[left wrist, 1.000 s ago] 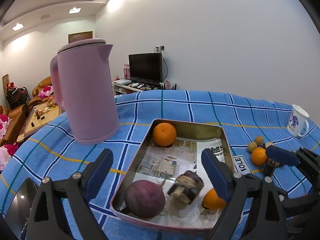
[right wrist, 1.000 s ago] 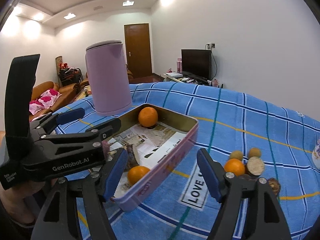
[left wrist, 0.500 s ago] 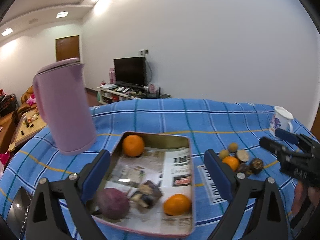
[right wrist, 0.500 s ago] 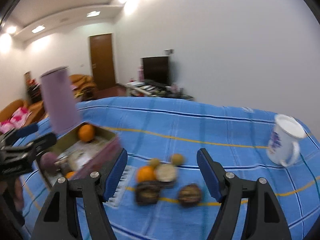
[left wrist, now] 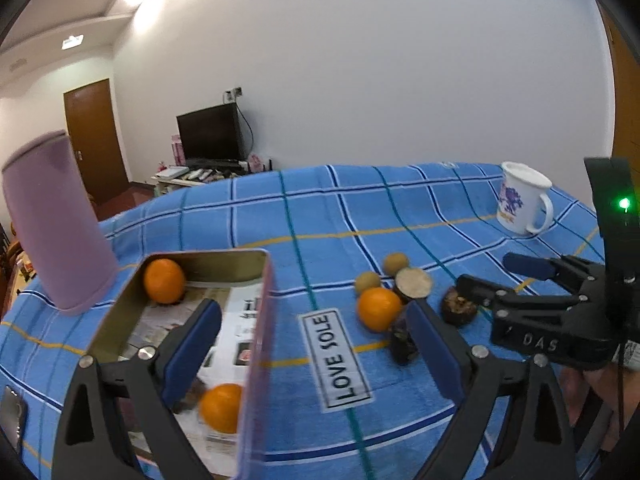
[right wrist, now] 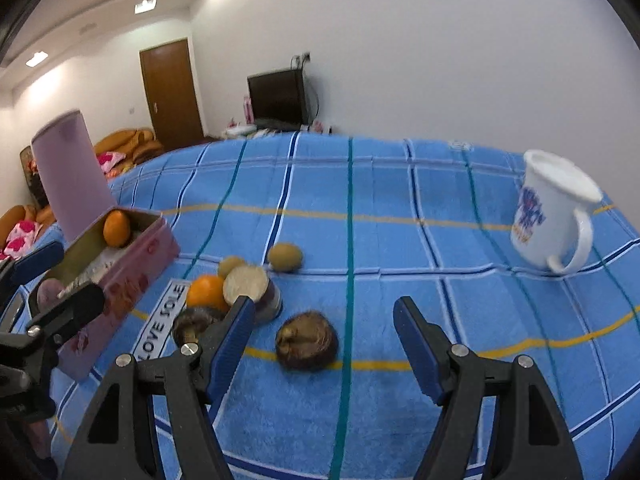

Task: Organize fruits
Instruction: 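Move both tools away from the tin toward the fruit pile, then grasp a dark brown root with the right tool while the left tool grasps another, then lift both dark brown roots off the bedspread with both tools, then carry both dark brown roots over the pink tin with both tools, then lower the roots into the tin and open both tools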

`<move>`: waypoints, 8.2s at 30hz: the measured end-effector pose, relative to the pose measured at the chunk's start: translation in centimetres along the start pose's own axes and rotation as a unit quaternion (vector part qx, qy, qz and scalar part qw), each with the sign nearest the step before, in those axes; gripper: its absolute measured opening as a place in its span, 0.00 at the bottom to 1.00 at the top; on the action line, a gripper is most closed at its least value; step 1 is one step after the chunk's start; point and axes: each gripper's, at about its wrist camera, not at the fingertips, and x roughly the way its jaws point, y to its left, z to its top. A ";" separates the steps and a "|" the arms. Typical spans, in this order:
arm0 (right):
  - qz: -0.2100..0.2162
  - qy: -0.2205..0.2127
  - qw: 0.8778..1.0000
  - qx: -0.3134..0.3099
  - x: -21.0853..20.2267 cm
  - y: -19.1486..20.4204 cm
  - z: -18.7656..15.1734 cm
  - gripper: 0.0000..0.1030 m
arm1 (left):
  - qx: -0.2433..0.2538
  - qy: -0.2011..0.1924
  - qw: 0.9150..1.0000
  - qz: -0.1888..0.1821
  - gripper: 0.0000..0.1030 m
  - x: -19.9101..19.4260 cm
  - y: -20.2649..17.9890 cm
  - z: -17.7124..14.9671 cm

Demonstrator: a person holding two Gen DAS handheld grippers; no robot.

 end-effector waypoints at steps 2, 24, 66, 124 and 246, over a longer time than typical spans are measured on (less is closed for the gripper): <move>0.002 0.009 1.000 -0.006 0.2 0.3 -0.2 0.67 | 0.000 0.009 1.000 -0.008 0.87 0.5 -0.5 -0.2; 0.012 0.067 0.998 0.014 2.0 -0.6 -0.6 0.41 | 0.018 0.063 0.996 -0.068 0.74 3.1 -3.4 -0.8; 0.028 -0.034 0.999 0.002 -2.0 -0.2 -0.7 0.41 | 0.012 0.009 0.997 -0.080 0.36 1.3 -3.6 -0.5; 0.032 -0.143 0.989 -0.031 -6.4 1.1 -2.0 0.41 | 0.004 -0.075 0.995 -0.058 0.36 -2.1 -3.0 -0.8; 0.150 -0.098 0.972 -0.149 -0.1 17.3 2.4 0.41 | -0.078 -0.012 0.995 0.062 0.36 -1.1 13.9 -1.8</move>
